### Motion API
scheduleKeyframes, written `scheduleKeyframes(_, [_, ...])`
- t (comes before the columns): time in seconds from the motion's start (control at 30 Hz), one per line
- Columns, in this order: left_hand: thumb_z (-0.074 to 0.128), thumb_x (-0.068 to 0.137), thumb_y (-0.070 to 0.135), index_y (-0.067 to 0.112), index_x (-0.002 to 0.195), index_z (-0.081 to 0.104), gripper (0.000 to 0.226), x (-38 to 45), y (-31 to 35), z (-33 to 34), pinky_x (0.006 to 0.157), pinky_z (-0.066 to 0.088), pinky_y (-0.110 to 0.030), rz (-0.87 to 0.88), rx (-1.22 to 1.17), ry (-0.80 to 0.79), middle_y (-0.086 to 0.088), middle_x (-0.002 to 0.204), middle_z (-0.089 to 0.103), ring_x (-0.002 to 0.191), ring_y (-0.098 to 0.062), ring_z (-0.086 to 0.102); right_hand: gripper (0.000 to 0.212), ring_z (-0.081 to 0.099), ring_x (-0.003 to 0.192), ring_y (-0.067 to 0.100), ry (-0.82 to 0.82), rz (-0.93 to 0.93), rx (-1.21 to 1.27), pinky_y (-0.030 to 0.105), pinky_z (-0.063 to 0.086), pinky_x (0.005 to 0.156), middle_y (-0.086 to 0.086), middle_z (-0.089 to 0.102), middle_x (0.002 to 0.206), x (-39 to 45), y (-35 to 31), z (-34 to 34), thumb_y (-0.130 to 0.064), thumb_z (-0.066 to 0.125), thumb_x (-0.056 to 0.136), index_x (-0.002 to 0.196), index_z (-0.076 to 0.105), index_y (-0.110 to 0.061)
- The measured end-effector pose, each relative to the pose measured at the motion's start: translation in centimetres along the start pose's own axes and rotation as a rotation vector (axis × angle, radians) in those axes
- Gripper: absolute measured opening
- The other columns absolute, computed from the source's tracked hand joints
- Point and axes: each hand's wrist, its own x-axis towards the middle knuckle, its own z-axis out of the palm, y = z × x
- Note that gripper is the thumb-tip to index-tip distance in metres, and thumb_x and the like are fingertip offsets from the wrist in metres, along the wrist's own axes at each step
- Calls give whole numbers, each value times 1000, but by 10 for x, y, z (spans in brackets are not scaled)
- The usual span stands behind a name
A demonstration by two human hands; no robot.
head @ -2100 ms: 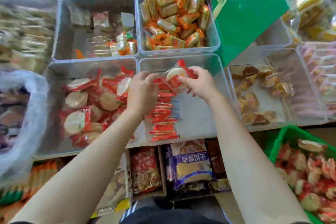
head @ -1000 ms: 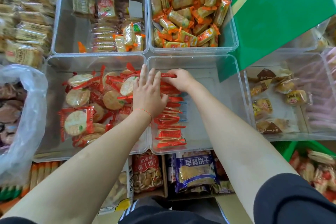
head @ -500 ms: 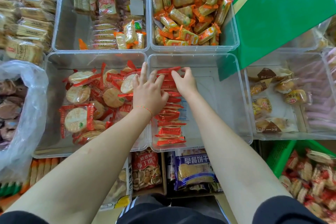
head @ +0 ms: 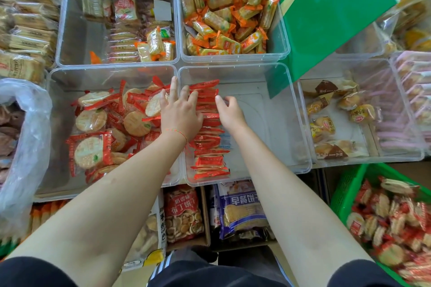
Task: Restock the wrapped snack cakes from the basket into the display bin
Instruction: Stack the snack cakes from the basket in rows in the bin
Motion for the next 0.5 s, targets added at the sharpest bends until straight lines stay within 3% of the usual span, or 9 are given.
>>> scheduleKeyframes(0.1, [41, 90, 36, 20, 148, 33, 61, -6, 7, -6, 118, -1, -57, 59, 98, 17, -10, 160, 20, 149, -32, -2, 40, 56, 112, 19, 75, -19, 38, 29, 41, 87, 3, 59, 128, -13, 10, -20, -38, 46, 98, 130, 52, -14])
scheduleKeyframes(0.17, [45, 89, 34, 17, 148, 33, 62, -12, 28, -14, 118, 0, -54, 137, 66, 69, -11, 160, 19, 149, -31, 4, 22, 63, 93, 18, 113, -42, 117, 36, 51, 79, 4, 66, 108, -25, 14, -41, -27, 47, 97, 112, 59, -16])
scheduleKeyframes(0.23, [47, 87, 32, 15, 139, 44, 55, -19, 65, -26, 115, 19, -48, 215, -82, 104, -12, 152, 35, 142, -32, 26, 18, 65, 66, 18, 144, -63, 249, 35, 53, 59, 3, 68, 80, -42, 19, -67, -16, 45, 94, 93, 64, -16])
scheduleKeyframes(0.3, [42, 87, 34, 14, 125, 56, 45, -27, 114, -36, 94, 41, -41, 272, -223, 91, -10, 128, 57, 118, -31, 50, 21, 61, 51, 14, 230, -91, 318, 28, 46, 47, 0, 66, 63, -61, 28, -101, -12, 45, 89, 83, 66, -15])
scheduleKeyframes(0.37, [43, 90, 38, 18, 113, 63, 36, -37, 164, -43, 78, 47, -36, 292, -334, 9, -5, 109, 65, 101, -28, 60, 21, 59, 48, 8, 351, -93, 337, 24, 44, 43, -4, 66, 58, -79, 45, -139, -16, 46, 85, 82, 67, -18])
scheduleKeyframes(0.5, [47, 92, 34, 19, 102, 65, 26, -63, 257, -36, 73, 50, -34, 439, -395, -110, -4, 104, 64, 94, -28, 62, 21, 56, 44, 4, 579, 22, 376, 18, 42, 43, -13, 65, 55, -108, 107, -221, -22, 47, 85, 76, 66, -22])
